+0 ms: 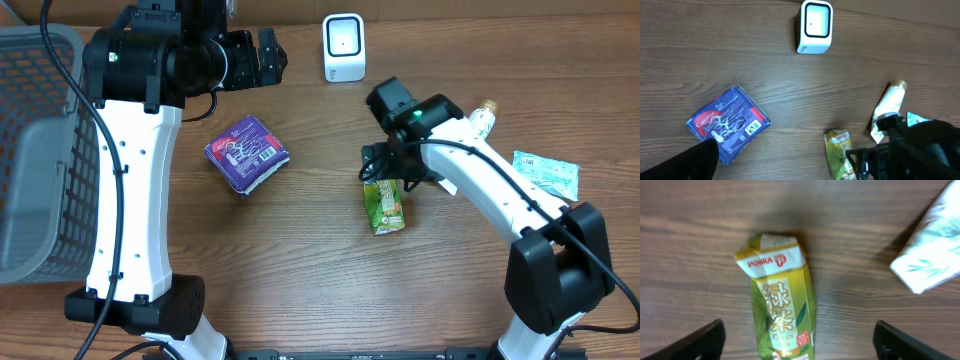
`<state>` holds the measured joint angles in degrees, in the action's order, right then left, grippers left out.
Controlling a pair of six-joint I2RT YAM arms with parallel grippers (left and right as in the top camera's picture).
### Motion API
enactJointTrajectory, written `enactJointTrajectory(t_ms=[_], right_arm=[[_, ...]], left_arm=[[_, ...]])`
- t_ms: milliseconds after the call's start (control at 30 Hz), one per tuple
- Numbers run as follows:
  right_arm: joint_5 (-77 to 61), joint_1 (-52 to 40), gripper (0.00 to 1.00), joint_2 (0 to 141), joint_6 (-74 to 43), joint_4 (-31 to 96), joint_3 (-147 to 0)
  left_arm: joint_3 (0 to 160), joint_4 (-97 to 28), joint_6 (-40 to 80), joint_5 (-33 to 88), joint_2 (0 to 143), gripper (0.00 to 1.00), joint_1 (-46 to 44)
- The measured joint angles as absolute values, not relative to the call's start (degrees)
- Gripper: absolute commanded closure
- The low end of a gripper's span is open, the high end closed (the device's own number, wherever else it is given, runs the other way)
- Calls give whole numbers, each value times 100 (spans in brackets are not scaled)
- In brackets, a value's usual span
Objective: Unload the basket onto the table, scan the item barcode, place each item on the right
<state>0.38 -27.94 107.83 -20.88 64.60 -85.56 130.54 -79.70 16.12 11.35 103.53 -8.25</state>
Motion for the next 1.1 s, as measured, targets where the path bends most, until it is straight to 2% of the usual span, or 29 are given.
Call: enactJointTrajectory(t_ms=[167, 533, 600, 633, 700, 733, 933, 1000, 1067, 1100], right_arm=[[-521, -2821, 11, 10783, -1894, 5955, -7870], [-760, -3083, 33, 10783, -1798, 5037, -6849], [-753, -3142, 44, 10783, -1800, 5026, -6766], [-760, -3170, 60, 10783, -1793, 5026, -6751], [-764, -3192, 76, 10783, -1793, 5028, -6748], [-753, -3197, 79, 10783, -1813, 5059, -6748], [-379, -3203, 80, 10759, -1785, 5647, -7037], [-36, -3208, 84, 10759, -1776, 5900, -7227], [440, -3256, 84, 10763, -1776, 6069, -7417], [838, -3315, 89, 10763, -1774, 6114, -7518]], left_arm=[[13054, -7968, 1612, 1135, 10353, 0, -825], [13054, -7970, 1612, 1138, 10353, 0, -825], [13054, -7968, 1612, 1135, 10353, 0, -825], [13054, -7970, 1612, 1135, 10353, 1, -825], [13054, -7970, 1612, 1135, 10353, 0, -825], [13054, -7970, 1612, 1135, 10353, 1, -825], [13054, -7972, 1612, 1135, 10353, 0, -825], [13054, -7970, 1612, 1138, 10353, 0, -825], [13054, -7968, 1612, 1135, 10353, 0, -825], [13054, -7970, 1612, 1135, 10353, 0, -825]])
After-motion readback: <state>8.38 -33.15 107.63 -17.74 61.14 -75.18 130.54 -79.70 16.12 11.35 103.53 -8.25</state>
